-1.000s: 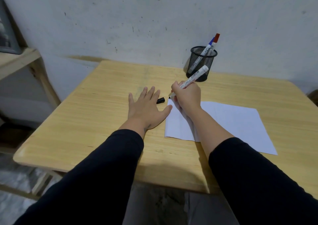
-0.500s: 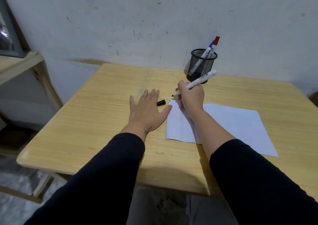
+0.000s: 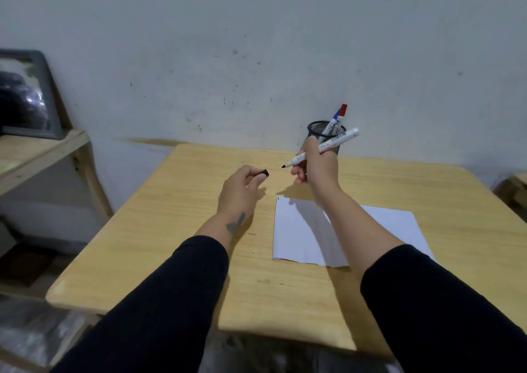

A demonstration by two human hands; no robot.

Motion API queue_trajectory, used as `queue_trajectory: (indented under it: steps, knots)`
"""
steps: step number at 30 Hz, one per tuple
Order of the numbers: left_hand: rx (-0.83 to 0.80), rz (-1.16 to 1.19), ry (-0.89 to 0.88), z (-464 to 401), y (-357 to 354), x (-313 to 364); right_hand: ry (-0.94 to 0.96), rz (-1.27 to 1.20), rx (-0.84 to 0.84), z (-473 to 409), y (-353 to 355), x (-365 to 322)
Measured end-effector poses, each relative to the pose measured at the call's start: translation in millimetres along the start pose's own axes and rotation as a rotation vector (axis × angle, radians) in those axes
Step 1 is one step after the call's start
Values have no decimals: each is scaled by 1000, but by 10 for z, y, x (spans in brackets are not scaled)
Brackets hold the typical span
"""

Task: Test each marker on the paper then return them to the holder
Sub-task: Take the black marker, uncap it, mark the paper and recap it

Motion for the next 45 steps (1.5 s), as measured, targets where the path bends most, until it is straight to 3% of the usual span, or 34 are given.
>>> queue_trajectory:
  steps: [7,20,26,32,36,38,43,45]
  knots:
    - [-77,158,-67,-58,-199,468,65,-1,3,76,62,-470]
    - [-145,262,-140,102,-357,820,91,71,23,213,239,-552]
    - [-91,299,-146,144,-389,892,52,44,36,200,267,-517]
    - [28,143,-193,174,-346,911,-39,11,-49,169,212,-440]
    - [57,78,-138,49,-221,851,-86,135,-62,76,310,-397]
    - [81,19,-126,-10,-140,818,12,287,27,79,442,-450]
    - [39,-96,-156,-34,-213,823,622,940,1,230,286,-579]
    - [14,-97,-174,-13,-282,837,673,999,3,221,260,-519]
Point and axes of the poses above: each hand's wrist, its own z-axis away from the middle knuckle, its own y-axis out of the back of the hand, x = y × z, the point moved 7 cm from there along -z, towards the middle knuckle, and after that the axes turned 3 degrees about -y, right-handed, at the moved point
